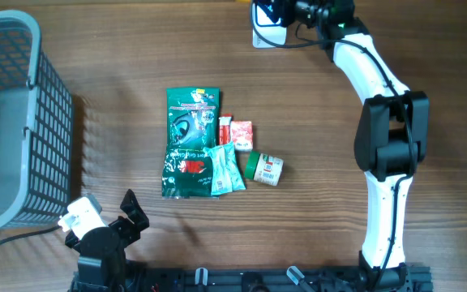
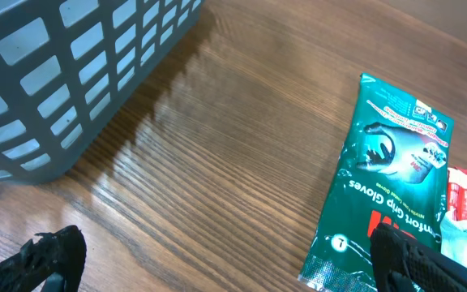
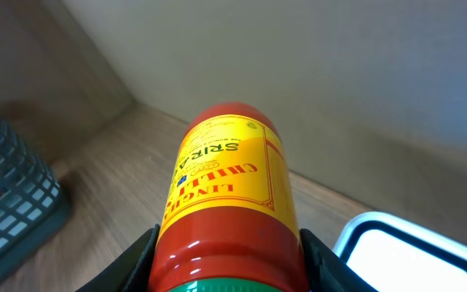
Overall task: Scan the item barcode
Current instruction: 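Move the bottle up past the white scanner with the right gripper, then place the bottle at the far right table edge and release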
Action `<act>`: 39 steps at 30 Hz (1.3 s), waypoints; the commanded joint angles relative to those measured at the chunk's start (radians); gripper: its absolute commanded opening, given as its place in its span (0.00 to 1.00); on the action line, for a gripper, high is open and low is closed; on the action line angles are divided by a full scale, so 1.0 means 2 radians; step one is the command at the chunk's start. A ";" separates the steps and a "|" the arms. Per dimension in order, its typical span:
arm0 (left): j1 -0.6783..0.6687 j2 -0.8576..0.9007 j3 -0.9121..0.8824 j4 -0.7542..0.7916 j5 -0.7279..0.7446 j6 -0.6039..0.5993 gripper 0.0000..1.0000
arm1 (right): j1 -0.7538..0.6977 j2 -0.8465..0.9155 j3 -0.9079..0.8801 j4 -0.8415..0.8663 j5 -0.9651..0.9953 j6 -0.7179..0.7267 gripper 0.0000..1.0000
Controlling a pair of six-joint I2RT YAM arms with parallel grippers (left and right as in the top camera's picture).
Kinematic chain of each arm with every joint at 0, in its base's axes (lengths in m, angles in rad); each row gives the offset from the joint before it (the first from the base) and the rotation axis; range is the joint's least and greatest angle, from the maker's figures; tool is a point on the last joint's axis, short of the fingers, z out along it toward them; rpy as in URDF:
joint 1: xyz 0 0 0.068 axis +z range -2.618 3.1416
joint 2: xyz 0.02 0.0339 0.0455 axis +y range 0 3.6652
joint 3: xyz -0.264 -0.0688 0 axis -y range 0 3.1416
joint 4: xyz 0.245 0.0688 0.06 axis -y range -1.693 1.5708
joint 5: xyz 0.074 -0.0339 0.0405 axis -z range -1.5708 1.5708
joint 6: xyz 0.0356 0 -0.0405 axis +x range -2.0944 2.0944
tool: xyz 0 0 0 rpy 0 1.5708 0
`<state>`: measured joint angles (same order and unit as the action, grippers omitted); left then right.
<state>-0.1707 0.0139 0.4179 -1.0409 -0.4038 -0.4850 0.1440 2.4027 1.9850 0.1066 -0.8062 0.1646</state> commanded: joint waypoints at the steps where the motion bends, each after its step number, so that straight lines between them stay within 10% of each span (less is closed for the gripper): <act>1: 0.003 -0.004 -0.003 0.001 -0.006 -0.005 1.00 | -0.007 0.024 0.009 0.029 -0.058 0.015 0.38; 18: 0.003 -0.004 -0.003 0.001 -0.006 -0.005 1.00 | -0.075 -0.040 0.015 -0.102 -0.167 -0.007 0.39; 28: 0.003 -0.004 -0.003 0.001 -0.006 -0.005 1.00 | -0.132 -0.186 0.015 -0.403 0.296 -0.110 0.40; 33: 0.003 -0.004 -0.003 0.001 -0.006 -0.005 1.00 | -0.150 -0.188 0.007 -0.444 0.596 -0.005 0.46; 39: 0.003 -0.004 -0.003 0.001 -0.006 -0.005 1.00 | -0.213 -0.178 0.001 -0.488 0.616 0.157 0.45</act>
<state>-0.1707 0.0139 0.4179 -1.0409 -0.4038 -0.4850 -0.2005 2.0258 1.9907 -0.8494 0.2539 0.2420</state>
